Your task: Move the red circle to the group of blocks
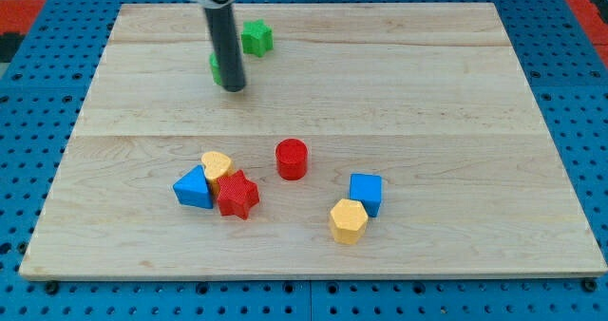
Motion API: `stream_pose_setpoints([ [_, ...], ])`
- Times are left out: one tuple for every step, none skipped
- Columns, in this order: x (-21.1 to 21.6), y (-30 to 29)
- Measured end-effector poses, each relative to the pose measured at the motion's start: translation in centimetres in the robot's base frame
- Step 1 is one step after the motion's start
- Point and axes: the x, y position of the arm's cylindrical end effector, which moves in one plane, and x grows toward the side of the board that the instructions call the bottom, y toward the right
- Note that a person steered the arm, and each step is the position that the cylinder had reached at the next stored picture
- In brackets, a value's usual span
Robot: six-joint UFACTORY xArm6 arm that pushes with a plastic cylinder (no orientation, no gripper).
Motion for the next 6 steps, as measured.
stream_pose_setpoints([
  [-3.6,0.3],
  [2.1,5.6],
  [9.8,9.6],
  [13.2,10.1],
  [13.6,5.5],
  [14.8,4.1],
])
